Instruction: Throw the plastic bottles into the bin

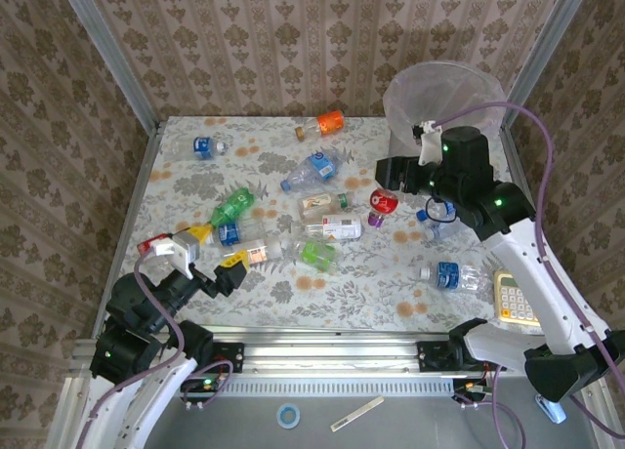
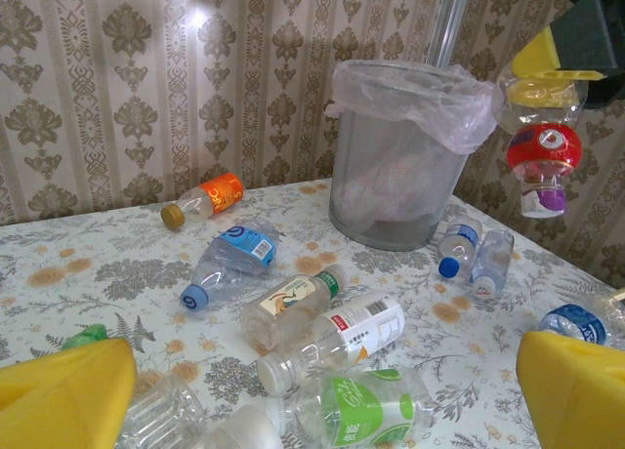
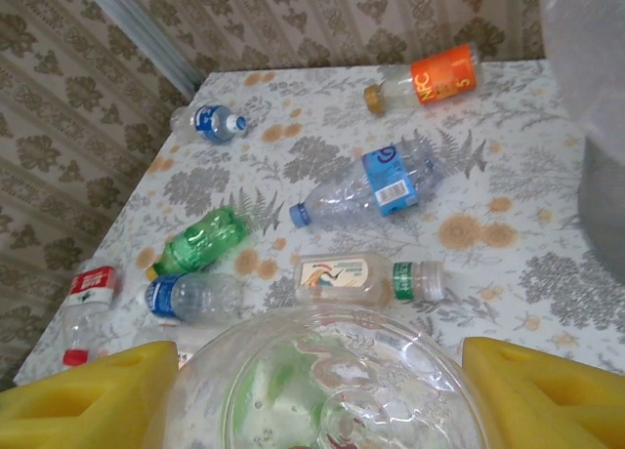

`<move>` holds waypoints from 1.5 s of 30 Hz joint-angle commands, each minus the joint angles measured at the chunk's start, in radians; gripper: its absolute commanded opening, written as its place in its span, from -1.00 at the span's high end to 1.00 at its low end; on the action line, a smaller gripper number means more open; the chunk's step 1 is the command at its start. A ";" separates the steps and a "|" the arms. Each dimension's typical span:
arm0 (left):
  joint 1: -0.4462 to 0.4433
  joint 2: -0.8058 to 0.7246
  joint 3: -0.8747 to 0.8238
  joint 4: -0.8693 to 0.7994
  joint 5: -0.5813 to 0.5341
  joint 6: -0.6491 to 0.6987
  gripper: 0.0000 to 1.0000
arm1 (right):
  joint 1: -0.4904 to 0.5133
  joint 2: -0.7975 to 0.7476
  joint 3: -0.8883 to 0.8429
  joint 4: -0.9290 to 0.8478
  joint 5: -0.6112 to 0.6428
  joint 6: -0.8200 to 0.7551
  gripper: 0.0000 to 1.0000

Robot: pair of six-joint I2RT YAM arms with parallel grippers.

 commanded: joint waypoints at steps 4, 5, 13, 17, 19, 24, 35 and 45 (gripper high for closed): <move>0.003 -0.009 -0.007 0.002 -0.013 0.009 -0.99 | -0.094 0.082 0.213 -0.015 0.084 -0.026 0.19; 0.003 -0.007 -0.007 0.003 -0.013 0.009 -1.00 | -0.143 0.116 0.277 -0.024 0.079 -0.014 0.19; 0.003 0.030 0.002 -0.018 -0.011 0.012 -1.00 | -0.400 0.507 0.816 -0.113 0.139 0.032 -0.78; 0.002 0.054 0.007 -0.026 -0.004 0.012 -1.00 | -0.381 0.474 0.756 -0.102 0.118 -0.006 -1.00; 0.003 0.062 0.010 -0.030 0.000 0.012 -1.00 | -0.384 0.408 0.666 -0.057 0.110 -0.017 -1.00; 0.002 0.076 0.011 -0.028 0.014 0.013 -1.00 | -0.384 0.270 0.629 -0.116 0.094 -0.042 -1.00; 0.001 0.068 0.011 -0.025 0.018 0.005 -1.00 | -0.384 0.074 0.453 -0.303 0.054 0.064 -1.00; 0.001 0.063 0.010 -0.019 0.028 0.008 -1.00 | -0.383 -0.071 0.263 -0.330 0.056 0.111 -1.00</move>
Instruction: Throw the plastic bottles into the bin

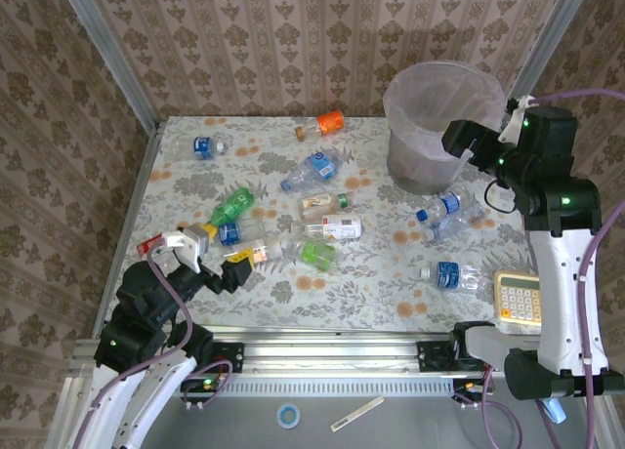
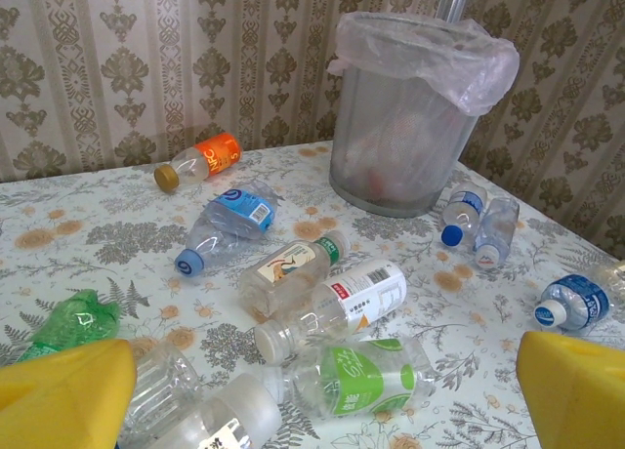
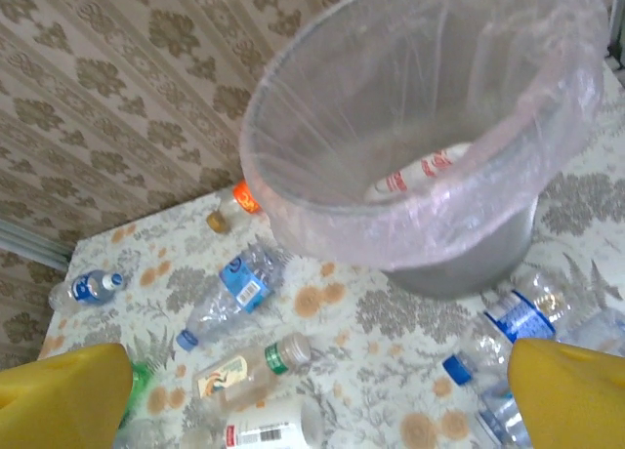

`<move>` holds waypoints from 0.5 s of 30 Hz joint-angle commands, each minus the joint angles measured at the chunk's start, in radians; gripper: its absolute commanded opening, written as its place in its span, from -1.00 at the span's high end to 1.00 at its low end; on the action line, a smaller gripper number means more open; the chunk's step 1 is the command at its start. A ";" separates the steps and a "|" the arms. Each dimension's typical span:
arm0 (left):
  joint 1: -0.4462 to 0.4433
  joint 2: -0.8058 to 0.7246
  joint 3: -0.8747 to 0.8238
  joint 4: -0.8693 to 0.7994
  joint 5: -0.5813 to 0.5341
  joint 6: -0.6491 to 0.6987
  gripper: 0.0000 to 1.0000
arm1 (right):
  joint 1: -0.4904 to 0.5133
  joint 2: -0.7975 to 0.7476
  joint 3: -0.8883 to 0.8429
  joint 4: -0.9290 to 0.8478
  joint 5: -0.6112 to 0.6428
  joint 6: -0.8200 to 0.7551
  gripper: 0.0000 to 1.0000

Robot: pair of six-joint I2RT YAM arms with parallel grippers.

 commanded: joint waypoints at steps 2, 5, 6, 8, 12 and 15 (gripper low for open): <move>0.001 -0.013 0.009 0.002 0.014 0.008 -0.99 | 0.000 -0.061 -0.045 -0.045 -0.018 0.037 -1.00; 0.001 -0.013 0.008 0.001 0.014 0.008 -1.00 | 0.000 -0.084 -0.095 -0.070 -0.034 0.057 -1.00; 0.000 -0.013 0.009 0.001 0.012 0.009 -0.99 | 0.000 -0.092 -0.114 -0.080 -0.035 0.062 -1.00; -0.001 -0.013 0.008 0.000 0.011 0.009 -1.00 | 0.000 -0.113 -0.152 -0.093 -0.029 0.063 -1.00; 0.000 -0.008 0.009 0.000 0.015 0.008 -0.99 | 0.000 -0.146 -0.205 -0.127 -0.013 0.067 -1.00; 0.000 -0.009 0.009 -0.001 0.012 0.009 -1.00 | 0.000 -0.178 -0.262 -0.140 -0.040 0.079 -1.00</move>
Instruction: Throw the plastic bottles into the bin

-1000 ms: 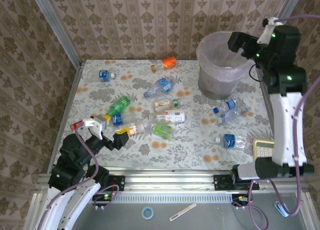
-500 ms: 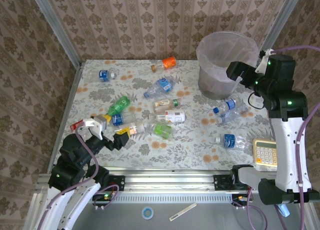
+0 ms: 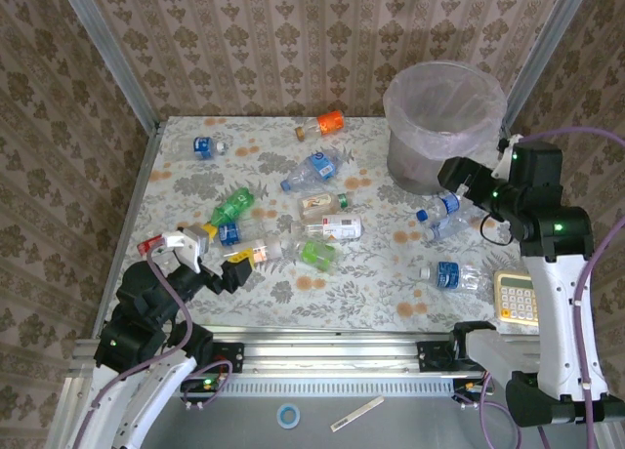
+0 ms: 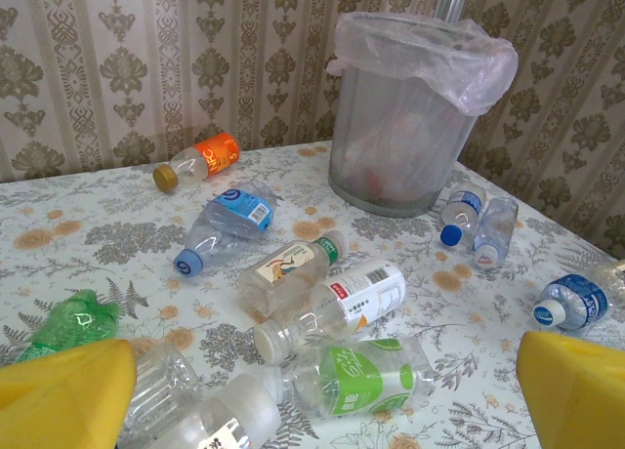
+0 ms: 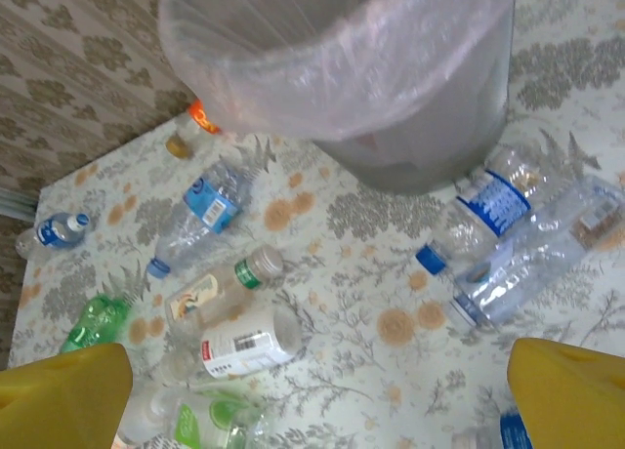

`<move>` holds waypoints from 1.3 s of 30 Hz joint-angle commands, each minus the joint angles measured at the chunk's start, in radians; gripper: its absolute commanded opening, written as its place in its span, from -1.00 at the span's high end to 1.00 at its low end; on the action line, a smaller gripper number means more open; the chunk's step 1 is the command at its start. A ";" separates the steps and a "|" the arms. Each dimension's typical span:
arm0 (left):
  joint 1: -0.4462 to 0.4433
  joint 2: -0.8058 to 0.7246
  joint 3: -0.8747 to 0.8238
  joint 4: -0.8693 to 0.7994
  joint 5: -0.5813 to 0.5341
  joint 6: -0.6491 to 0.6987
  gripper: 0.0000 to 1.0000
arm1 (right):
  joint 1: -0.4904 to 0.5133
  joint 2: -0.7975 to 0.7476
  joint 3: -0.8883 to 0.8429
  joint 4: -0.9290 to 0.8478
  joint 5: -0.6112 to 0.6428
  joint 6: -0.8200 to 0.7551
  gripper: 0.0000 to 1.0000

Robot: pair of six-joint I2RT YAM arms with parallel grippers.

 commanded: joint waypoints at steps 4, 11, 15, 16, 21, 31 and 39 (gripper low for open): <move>0.001 -0.008 0.010 -0.003 0.004 0.009 -0.99 | 0.000 -0.087 -0.115 -0.053 -0.034 0.048 -1.00; 0.000 -0.009 0.010 -0.003 0.003 0.008 -0.99 | 0.000 -0.157 -0.241 -0.125 -0.085 0.092 -1.00; 0.000 -0.007 0.013 -0.009 -0.010 0.003 -1.00 | -0.002 -0.191 -0.362 -0.152 -0.115 0.129 -1.00; 0.000 -0.007 0.014 -0.011 -0.014 0.003 -1.00 | -0.002 -0.196 -0.391 -0.149 -0.132 0.136 -1.00; 0.000 -0.001 0.015 -0.014 -0.015 0.006 -1.00 | -0.010 -0.224 -0.495 -0.144 -0.155 0.179 -1.00; 0.000 0.007 0.021 -0.032 -0.038 0.015 -1.00 | -0.182 -0.168 -0.627 -0.106 -0.208 0.159 -1.00; 0.000 0.011 0.023 -0.034 -0.045 0.019 -1.00 | -0.345 -0.073 -0.751 0.014 -0.335 0.151 -1.00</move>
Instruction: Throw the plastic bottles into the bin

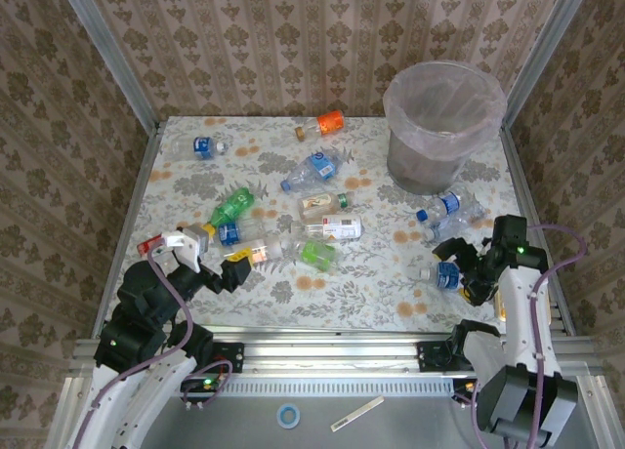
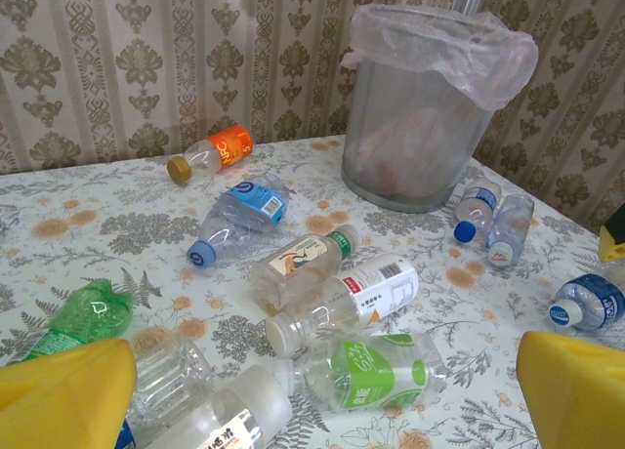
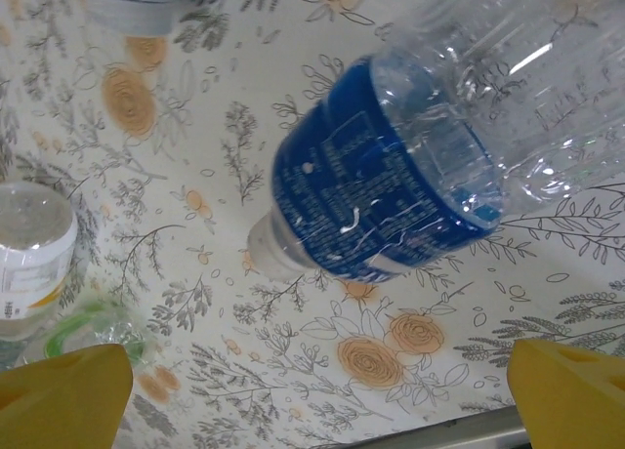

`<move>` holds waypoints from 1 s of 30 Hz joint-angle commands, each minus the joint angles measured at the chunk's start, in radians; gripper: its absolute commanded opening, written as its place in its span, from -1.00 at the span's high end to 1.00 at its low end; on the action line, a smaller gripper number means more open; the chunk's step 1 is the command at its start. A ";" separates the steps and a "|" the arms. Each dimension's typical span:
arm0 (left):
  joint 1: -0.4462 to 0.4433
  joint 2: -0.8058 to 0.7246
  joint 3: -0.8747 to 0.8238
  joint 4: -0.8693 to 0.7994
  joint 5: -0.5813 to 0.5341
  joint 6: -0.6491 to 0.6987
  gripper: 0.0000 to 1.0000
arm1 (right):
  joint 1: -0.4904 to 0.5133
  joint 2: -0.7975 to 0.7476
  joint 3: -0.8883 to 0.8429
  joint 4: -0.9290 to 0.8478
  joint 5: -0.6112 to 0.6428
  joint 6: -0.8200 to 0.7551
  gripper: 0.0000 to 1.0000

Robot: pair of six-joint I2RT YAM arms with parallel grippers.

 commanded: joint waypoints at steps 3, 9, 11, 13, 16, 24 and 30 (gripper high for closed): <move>0.000 0.010 0.022 -0.015 -0.013 0.020 -1.00 | -0.060 0.019 -0.028 0.054 -0.063 -0.008 -1.00; 0.000 0.012 0.022 -0.017 -0.017 0.021 -1.00 | -0.114 0.062 -0.028 0.085 -0.058 -0.011 -1.00; -0.001 0.013 0.023 -0.019 -0.019 0.023 -1.00 | -0.132 0.084 -0.035 0.102 -0.069 -0.013 -1.00; -0.002 0.013 0.022 -0.019 -0.017 0.023 -1.00 | -0.143 0.100 -0.048 0.127 -0.074 -0.010 -1.00; -0.002 0.013 0.022 -0.019 -0.020 0.025 -0.99 | -0.162 0.120 -0.070 0.166 -0.066 -0.002 -1.00; -0.002 0.017 0.022 -0.021 -0.020 0.026 -1.00 | -0.177 0.201 -0.106 0.278 -0.034 0.012 -1.00; -0.002 0.018 0.022 -0.020 -0.018 0.026 -1.00 | -0.181 0.253 -0.128 0.342 -0.027 -0.002 -0.91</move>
